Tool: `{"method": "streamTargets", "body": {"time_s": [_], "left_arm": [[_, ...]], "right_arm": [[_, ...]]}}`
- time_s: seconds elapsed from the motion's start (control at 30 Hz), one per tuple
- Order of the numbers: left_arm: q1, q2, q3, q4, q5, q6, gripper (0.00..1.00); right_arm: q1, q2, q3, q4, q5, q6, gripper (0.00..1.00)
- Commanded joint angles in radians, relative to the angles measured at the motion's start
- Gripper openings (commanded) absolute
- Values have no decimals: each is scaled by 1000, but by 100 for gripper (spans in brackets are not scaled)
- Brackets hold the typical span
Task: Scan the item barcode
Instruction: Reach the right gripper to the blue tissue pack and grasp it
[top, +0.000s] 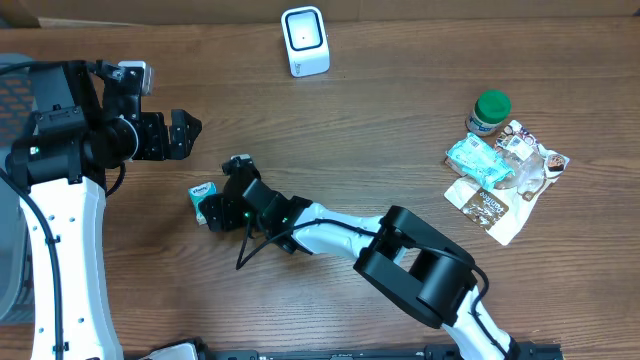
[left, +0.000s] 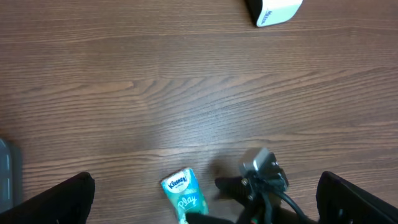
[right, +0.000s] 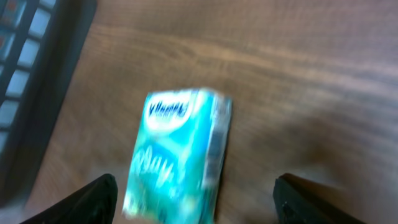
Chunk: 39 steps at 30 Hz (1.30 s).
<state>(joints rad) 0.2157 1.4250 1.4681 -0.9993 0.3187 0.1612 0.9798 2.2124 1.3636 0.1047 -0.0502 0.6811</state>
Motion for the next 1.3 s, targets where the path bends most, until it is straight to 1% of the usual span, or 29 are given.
{"method": "streamTargets", "body": {"time_s": [0.0, 0.03, 0.1, 0.17, 0.23, 0.27, 0.3, 0.37, 0.47, 0.5, 0.6, 0.63, 0.73, 0.83, 0.93, 1.0, 1.03, 1.07, 1.27], "left_arm": [[-7, -5, 21, 3, 11, 15, 100], [-7, -5, 21, 3, 11, 15, 100], [-7, -5, 21, 3, 11, 15, 100], [-7, -5, 21, 3, 11, 15, 100], [-6, -5, 21, 3, 11, 15, 100], [-6, -5, 21, 3, 11, 15, 99], [-7, -5, 21, 3, 11, 15, 100], [-7, -5, 21, 3, 11, 15, 100], [-7, -5, 21, 3, 11, 15, 100], [-7, -5, 21, 3, 11, 15, 99], [-6, -5, 21, 3, 11, 15, 100], [-7, -5, 21, 3, 11, 15, 100], [-7, -5, 21, 3, 11, 15, 99], [-7, -5, 21, 3, 11, 15, 100], [-7, -5, 21, 3, 11, 15, 99], [-7, -5, 21, 3, 11, 15, 100], [-7, -5, 21, 3, 11, 15, 100], [-7, -5, 21, 3, 11, 15, 100], [-6, -5, 21, 3, 11, 15, 100]], "right_arm": [[2, 73, 51, 0, 88, 7, 77], [5, 85, 65, -1, 93, 7, 73], [14, 102, 84, -2, 102, 7, 53], [22, 103, 84, -9, 115, 0, 38], [28, 103, 84, -35, 141, -1, 27], [29, 103, 84, -61, 147, -2, 19], [29, 103, 84, -71, 147, -5, 13], [26, 101, 85, -85, 147, -17, 8], [21, 89, 101, -128, 151, -79, 4], [21, 83, 113, -160, 166, -92, 4], [21, 52, 177, -328, 281, -167, 4], [21, 40, 210, -418, 333, -227, 4], [14, 27, 254, -615, 468, -317, 4], [-4, 27, 255, -745, 556, -367, 5], [-43, 27, 254, -850, 616, -372, 5], [-72, 24, 255, -880, 626, -372, 26], [-87, 19, 255, -887, 622, -372, 43], [-100, 9, 256, -892, 604, -372, 48], [-162, -118, 256, -878, 401, -376, 62]]}}
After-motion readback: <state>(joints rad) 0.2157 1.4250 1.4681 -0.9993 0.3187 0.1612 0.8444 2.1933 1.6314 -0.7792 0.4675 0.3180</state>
